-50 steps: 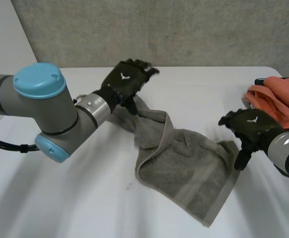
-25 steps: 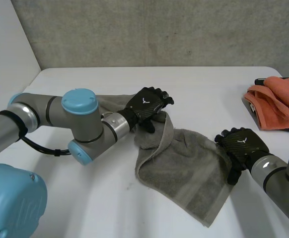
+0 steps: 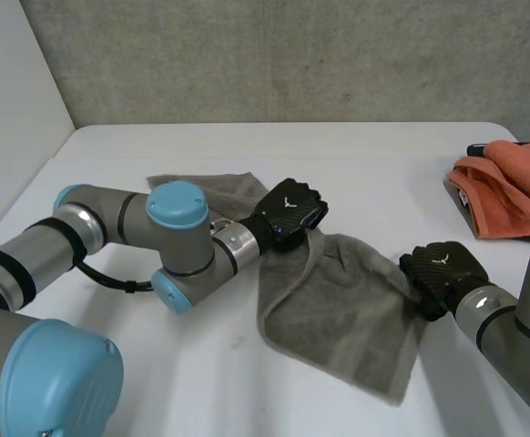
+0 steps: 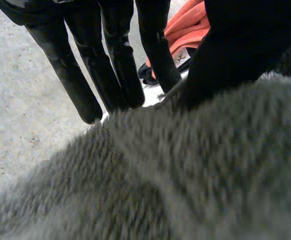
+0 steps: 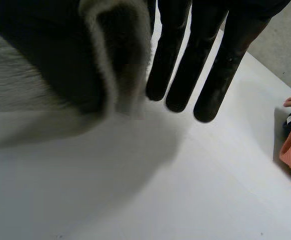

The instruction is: Fold the laundry.

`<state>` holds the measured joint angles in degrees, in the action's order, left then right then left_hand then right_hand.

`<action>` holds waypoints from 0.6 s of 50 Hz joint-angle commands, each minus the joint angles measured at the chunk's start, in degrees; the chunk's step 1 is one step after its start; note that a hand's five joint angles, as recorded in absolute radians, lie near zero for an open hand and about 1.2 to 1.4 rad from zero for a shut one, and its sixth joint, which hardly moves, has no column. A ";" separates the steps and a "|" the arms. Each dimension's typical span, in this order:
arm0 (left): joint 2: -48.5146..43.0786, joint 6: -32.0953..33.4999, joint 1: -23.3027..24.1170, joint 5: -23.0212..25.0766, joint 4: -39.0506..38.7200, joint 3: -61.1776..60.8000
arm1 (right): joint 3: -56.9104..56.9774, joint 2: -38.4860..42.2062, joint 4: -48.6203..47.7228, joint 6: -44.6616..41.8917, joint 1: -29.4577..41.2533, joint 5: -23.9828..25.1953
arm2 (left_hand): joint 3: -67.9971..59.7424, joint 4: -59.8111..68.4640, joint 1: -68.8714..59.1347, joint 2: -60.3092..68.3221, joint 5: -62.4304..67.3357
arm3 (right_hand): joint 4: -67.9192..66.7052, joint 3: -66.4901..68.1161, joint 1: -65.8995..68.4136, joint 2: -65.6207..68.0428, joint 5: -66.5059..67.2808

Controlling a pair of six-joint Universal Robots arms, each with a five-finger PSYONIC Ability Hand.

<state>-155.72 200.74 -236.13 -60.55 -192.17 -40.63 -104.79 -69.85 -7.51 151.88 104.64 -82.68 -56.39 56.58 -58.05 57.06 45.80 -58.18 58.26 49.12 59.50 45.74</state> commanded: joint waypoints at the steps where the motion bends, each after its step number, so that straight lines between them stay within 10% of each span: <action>1: 1.03 7.98 1.02 -2.98 -0.57 -0.59 | 2.30 -0.20 -2.86 -0.09 -0.49 1.37 | -23.61 23.42 -21.95 22.94 24.20 | -21.82 21.74 30.88 20.50 24.26; 8: 13.58 18.89 0.76 -16.61 -1.89 -8.57 | 9.16 -0.37 -2.86 0.26 -0.31 2.26 | -23.61 23.42 -21.95 22.94 24.20 | -21.82 21.74 30.88 20.50 24.26; 21: 48.98 18.63 1.81 -22.04 -3.03 -48.87 | 24.09 -0.03 3.72 2.28 -0.57 2.08 | -23.61 23.42 -21.95 22.94 24.20 | -21.82 21.74 30.88 20.50 24.26; 27: 51.48 14.42 5.67 -26.98 -3.65 -58.59 | 28.50 6.30 4.88 2.11 0.04 1.64 | -23.61 23.42 -21.95 22.94 24.20 | -21.82 21.74 30.88 20.50 24.26; 30: 49.91 9.43 7.52 -27.77 -3.56 -59.12 | 30.52 9.90 5.14 2.11 0.22 1.20 | 1.82 -2.01 3.48 -2.49 -1.23 | -21.82 21.74 30.88 20.50 24.26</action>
<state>-104.62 217.03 -232.14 -85.63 -195.71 -95.95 -77.65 -65.73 -3.01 154.08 104.42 -80.89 -67.06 67.14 -63.95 67.07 55.74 -68.04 67.68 55.55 67.40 56.63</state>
